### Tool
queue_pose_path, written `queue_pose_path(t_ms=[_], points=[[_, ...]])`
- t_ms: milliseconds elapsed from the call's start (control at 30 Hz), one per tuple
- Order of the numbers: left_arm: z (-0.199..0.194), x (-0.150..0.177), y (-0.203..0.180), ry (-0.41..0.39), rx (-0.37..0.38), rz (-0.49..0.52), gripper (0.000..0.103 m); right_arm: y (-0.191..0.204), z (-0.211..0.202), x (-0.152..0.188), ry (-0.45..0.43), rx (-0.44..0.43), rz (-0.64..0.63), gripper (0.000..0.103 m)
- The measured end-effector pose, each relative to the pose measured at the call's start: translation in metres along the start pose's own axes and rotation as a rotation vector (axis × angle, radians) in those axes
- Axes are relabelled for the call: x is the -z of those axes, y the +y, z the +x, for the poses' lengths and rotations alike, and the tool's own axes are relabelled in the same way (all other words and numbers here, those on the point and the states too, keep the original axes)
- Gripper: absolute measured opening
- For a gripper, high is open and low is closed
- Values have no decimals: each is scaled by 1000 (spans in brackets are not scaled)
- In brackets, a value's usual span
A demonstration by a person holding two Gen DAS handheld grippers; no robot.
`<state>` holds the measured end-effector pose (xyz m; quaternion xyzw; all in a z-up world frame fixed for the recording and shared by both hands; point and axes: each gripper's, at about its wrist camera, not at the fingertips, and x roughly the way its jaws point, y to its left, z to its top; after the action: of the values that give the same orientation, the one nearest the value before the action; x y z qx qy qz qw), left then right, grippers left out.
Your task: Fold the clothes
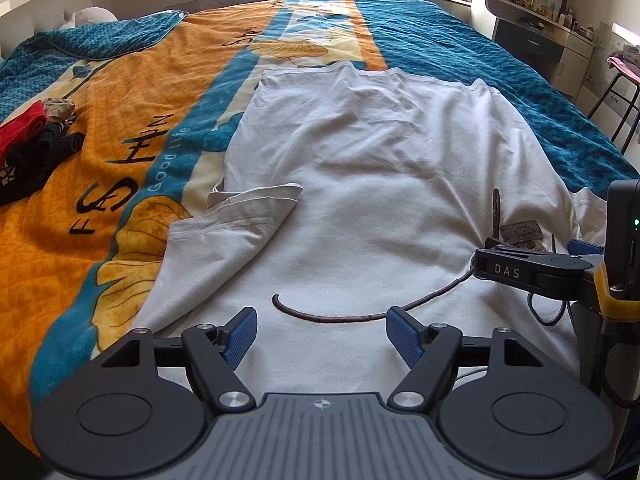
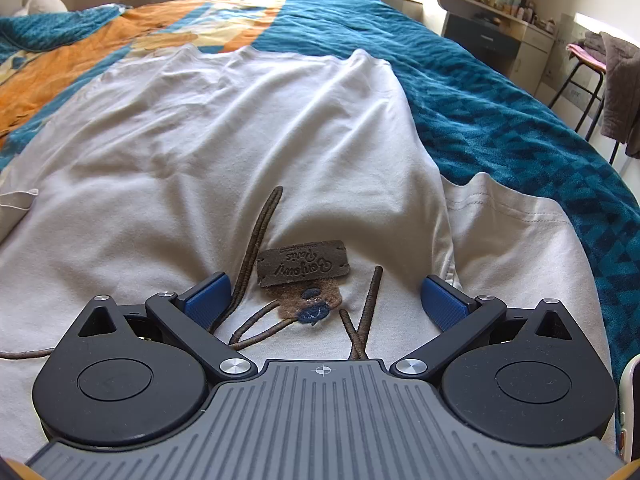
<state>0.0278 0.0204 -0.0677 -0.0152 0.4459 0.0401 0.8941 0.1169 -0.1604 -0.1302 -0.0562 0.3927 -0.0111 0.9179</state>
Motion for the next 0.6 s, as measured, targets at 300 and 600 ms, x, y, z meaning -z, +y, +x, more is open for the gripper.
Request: queue_pose_path(t_ms=[300,600], points=[[-7,8,-10,5,9,19,72,0,0,0,0,0,0,103],[-12,15,-19,5,13,45,72,-1,0,-1,0,-1,-1,103]])
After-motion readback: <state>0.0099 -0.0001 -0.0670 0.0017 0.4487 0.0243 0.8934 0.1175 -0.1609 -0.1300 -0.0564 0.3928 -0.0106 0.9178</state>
